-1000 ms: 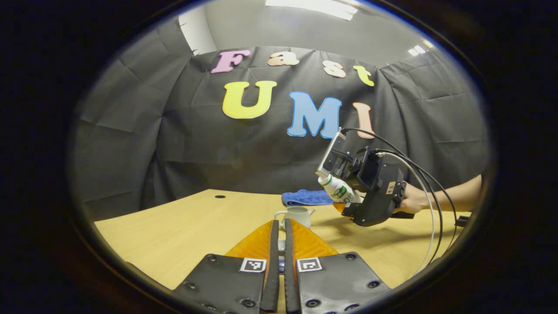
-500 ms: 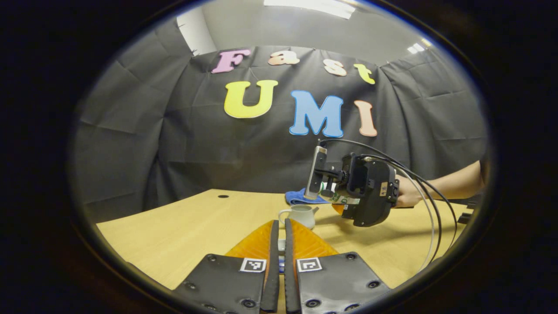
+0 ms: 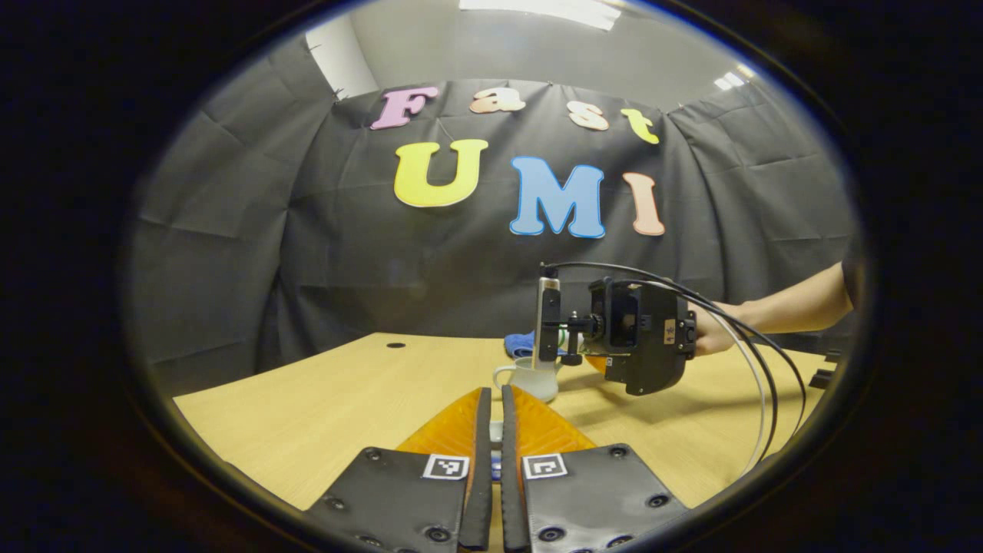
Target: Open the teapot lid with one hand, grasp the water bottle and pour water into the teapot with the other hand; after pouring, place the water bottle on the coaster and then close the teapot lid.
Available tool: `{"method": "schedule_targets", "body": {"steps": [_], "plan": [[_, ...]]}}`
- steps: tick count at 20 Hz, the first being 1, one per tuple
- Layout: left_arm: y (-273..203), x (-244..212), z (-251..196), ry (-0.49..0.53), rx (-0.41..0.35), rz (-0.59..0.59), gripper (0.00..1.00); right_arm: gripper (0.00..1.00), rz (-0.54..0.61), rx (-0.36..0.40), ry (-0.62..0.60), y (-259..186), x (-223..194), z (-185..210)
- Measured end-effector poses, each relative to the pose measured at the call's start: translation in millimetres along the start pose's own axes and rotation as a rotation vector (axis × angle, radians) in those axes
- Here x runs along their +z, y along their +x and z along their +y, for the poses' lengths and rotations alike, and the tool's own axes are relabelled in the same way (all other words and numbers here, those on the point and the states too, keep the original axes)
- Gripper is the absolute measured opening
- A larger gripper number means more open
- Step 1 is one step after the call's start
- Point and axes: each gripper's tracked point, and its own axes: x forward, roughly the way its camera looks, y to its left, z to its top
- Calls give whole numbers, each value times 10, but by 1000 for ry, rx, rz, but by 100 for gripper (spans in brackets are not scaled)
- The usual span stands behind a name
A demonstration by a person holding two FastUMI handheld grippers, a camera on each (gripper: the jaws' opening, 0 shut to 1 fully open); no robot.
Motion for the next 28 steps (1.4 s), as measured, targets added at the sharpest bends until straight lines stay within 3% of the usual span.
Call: {"method": "schedule_targets", "body": {"steps": [11, 12, 16, 21, 28], "plan": [[-20, -20, 20, 16, 9, 10, 12, 74, -26, -47, -194, 41, 99, -150], [-20, -32, 23, 16, 8, 11, 15, 74, -25, -47, -204, 37, 98, -155], [-23, -27, 65, -3, 13, 10, 11, 74, -20, -66, -260, 57, 89, -209], [-43, -21, 60, 3, 17, 7, 15, 74, -26, -86, -311, 57, 101, -272], [-88, 7, 84, 8, 26, 1, 12, 73, -32, -113, -353, 58, 147, -372]]}}
